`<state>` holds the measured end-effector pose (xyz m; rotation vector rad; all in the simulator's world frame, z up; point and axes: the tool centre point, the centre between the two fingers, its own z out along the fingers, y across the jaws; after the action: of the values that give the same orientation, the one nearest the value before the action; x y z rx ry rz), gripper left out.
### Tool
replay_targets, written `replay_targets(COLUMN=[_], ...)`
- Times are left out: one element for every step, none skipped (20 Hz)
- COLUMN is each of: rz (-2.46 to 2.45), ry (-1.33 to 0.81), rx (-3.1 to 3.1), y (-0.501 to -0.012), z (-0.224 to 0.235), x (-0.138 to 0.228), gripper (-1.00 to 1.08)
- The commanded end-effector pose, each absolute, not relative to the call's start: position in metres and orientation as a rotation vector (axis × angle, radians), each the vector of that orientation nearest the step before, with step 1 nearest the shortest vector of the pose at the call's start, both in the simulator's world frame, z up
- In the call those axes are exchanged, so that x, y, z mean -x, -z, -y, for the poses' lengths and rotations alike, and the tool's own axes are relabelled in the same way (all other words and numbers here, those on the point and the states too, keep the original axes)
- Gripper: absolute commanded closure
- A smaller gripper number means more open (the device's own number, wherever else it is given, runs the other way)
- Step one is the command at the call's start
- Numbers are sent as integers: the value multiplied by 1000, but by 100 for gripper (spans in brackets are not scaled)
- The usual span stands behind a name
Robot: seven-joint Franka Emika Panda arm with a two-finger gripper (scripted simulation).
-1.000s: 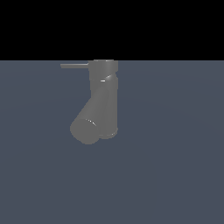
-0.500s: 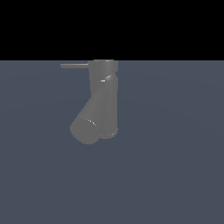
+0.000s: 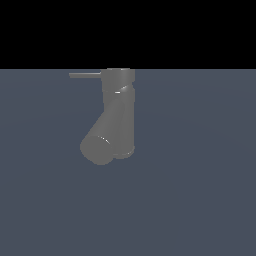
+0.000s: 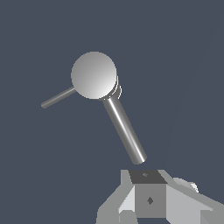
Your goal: Turn on the faucet by rotating a designated handle.
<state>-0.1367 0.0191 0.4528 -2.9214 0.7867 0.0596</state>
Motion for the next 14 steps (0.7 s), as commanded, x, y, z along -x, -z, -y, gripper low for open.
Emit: replay_targets(rz=[-872,-905,-939,-972,-1006,-1039,-1073,-1106,-1140,-1174,-1207,-1241,-1274,-1308], ry=[-73,-78,-83,-88,-92,-97,-101,-106,-110,-114,-117,-121,-124,-127], rx=[2893,2882,2870,2859,2847,2835,2823,2811,2798,2785,2772,2759,2746,2732], y=[-446,-443,-441,-438,-435,-432,-429,-425,-422,-419,-415,-412,-408,-405], z=[-24,-26,-29,-31,-33,-35,-38,-40,-42,-45,-47,-49,-52,-54], x=[124,119,115,110,105,101,96,91,87,82,78,73,69,64], gripper=[108,108,108,108,108,108,108,108,108,108,108,108,108,108])
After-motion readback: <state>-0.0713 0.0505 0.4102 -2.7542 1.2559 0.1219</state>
